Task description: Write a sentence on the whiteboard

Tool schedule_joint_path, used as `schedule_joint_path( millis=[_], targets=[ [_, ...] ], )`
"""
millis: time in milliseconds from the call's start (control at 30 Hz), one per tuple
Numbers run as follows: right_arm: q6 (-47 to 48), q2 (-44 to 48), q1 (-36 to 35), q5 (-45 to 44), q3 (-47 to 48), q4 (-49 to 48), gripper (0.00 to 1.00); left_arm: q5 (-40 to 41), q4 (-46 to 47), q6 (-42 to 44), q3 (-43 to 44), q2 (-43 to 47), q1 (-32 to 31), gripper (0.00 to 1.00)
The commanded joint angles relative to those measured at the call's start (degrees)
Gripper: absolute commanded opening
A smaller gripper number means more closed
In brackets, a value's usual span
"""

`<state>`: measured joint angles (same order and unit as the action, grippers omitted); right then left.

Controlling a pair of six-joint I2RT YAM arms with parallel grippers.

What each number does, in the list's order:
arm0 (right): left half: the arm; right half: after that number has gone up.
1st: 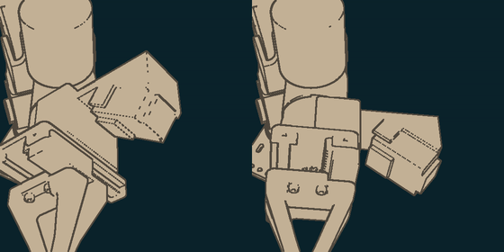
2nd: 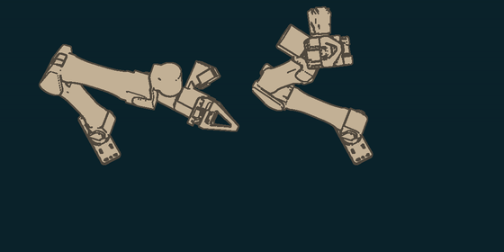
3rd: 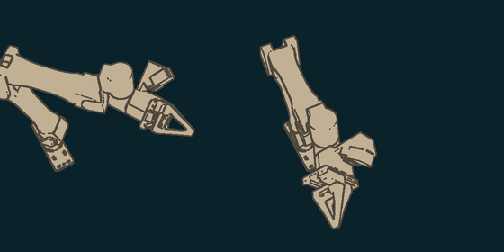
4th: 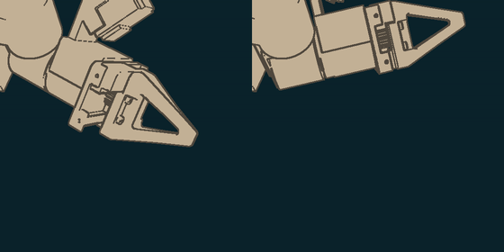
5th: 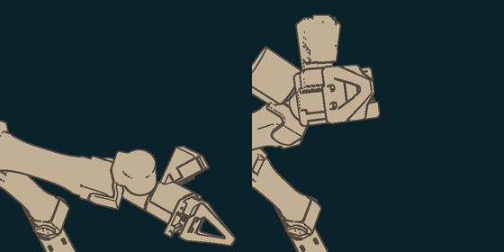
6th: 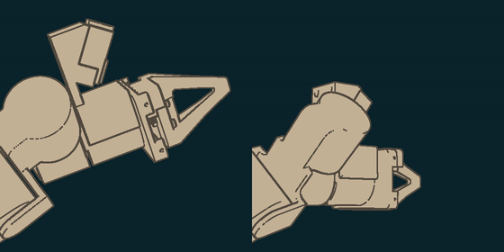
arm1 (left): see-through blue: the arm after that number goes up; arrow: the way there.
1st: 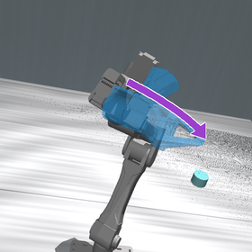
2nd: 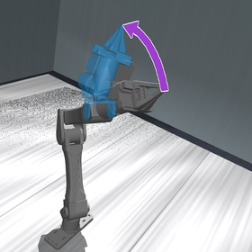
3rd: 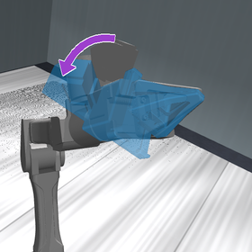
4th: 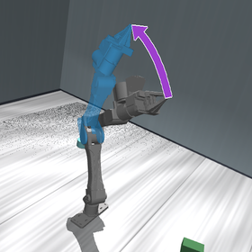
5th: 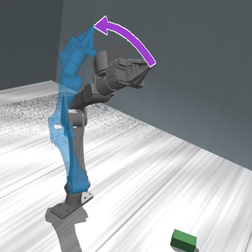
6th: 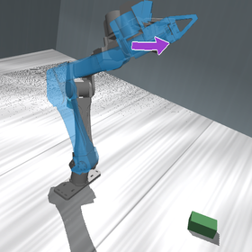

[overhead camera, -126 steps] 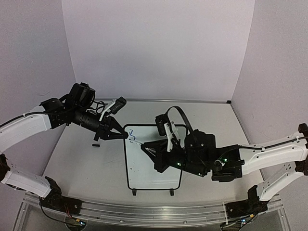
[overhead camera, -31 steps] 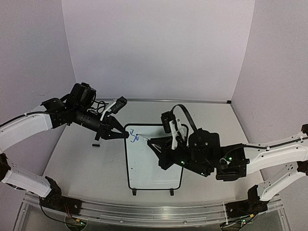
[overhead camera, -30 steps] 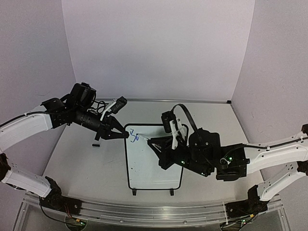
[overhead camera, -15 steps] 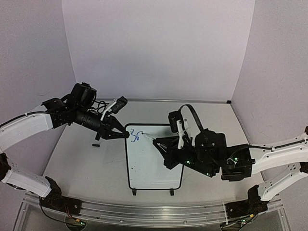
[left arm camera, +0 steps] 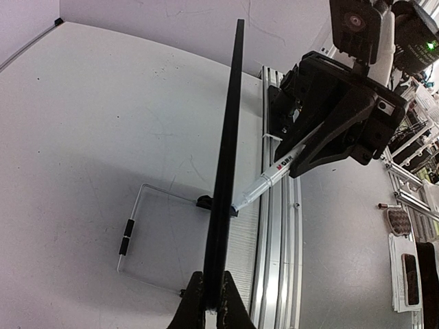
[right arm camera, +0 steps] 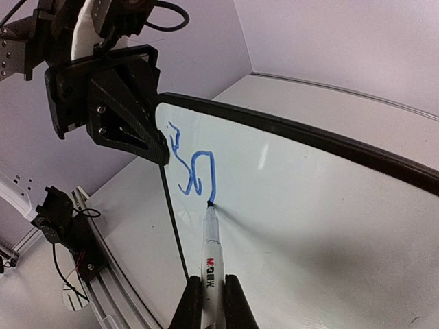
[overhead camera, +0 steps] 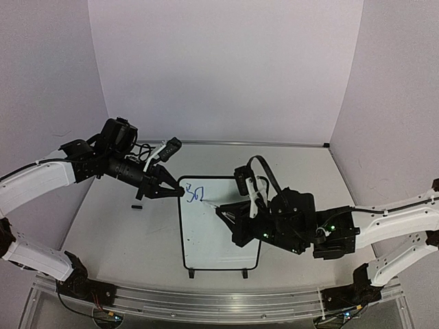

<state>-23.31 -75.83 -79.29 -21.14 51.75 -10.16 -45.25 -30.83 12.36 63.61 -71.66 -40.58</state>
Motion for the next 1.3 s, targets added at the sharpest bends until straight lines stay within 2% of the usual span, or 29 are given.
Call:
schedule_joint_path(
  millis=[0, 833, 1267],
  targets=[
    [-0.3, -1.0, 0.3, -0.7, 1.9, 1.5, 0.00, 1.9, -1.1, 1.1, -0.2, -1.1, -0.8, 0.00],
    [1.9, 3.1, 0.2, -6.0, -0.7, -5.7, 0.00, 1.9, -1.1, 1.2, -0.1, -1.1, -1.0, 0.00],
    [-1.3, 4.2, 0.2, -5.7, -2.1, -0.7, 0.00, 1.9, -1.1, 1.1, -0.1, -1.3, -1.1, 0.00]
  ],
)
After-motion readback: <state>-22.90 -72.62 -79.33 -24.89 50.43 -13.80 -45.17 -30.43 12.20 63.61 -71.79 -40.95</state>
